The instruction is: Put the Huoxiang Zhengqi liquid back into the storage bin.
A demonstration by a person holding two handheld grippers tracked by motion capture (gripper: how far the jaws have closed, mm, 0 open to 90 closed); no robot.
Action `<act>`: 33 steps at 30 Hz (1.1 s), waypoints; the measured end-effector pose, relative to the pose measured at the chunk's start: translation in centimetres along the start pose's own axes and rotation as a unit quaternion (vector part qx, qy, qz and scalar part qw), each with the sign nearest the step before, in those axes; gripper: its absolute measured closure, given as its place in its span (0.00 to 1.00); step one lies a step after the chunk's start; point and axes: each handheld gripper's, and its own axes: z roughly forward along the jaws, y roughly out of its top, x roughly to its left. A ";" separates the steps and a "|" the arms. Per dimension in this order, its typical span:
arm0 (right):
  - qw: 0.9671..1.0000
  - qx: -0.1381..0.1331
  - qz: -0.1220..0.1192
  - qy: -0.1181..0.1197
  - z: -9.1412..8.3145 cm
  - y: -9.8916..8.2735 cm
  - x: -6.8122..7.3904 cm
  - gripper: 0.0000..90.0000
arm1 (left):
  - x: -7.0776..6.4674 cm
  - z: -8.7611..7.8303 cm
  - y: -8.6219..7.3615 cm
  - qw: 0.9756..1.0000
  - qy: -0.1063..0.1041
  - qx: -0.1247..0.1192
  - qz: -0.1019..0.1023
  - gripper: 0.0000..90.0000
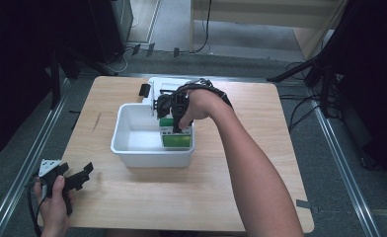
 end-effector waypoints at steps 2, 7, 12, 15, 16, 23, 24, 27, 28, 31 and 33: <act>1.000 0.004 0.001 0.002 0.4 0.0 0.0 0.72 | 0.0 0.0 0.0 1.000 0.000 0.001 0.000 0.10; 1.000 0.005 0.004 0.003 1.3 0.0 0.0 0.72 | 0.1 0.0 0.0 1.000 -0.002 0.002 0.000 0.10; 1.000 0.007 0.005 0.005 2.0 0.0 0.0 0.71 | 0.1 0.0 0.0 1.000 -0.002 0.001 0.000 0.10; 1.000 0.005 0.006 0.005 2.3 -0.1 0.0 0.71 | 0.1 0.0 0.0 1.000 -0.002 0.000 -0.001 0.10; 1.000 0.006 0.009 0.005 2.3 -0.1 0.0 0.71 | 0.1 0.0 0.0 1.000 -0.002 0.000 -0.001 0.10; 1.000 0.000 0.015 0.010 2.2 -0.3 0.1 0.68 | 0.1 0.0 0.0 1.000 -0.001 0.001 0.000 0.10; 1.000 -0.003 0.017 0.011 2.0 -0.3 0.1 0.67 | 0.1 0.0 0.0 1.000 -0.001 0.001 0.000 0.10; 0.999 -0.012 0.037 0.008 1.3 -0.5 0.0 0.58 | 0.1 0.0 0.0 1.000 -0.002 0.002 0.000 0.10; 0.999 -0.017 0.042 0.008 1.1 -0.6 -0.1 0.56 | 0.1 0.0 0.0 1.000 -0.001 0.002 0.000 0.10; 0.998 -0.018 0.052 0.005 0.5 -0.9 0.0 0.46 | 0.0 0.0 0.0 1.000 -0.001 0.000 -0.001 0.10; 0.997 -0.020 0.070 0.006 0.2 -1.2 -0.1 0.43 | 0.1 0.0 0.0 1.000 -0.001 -0.001 -0.002 0.10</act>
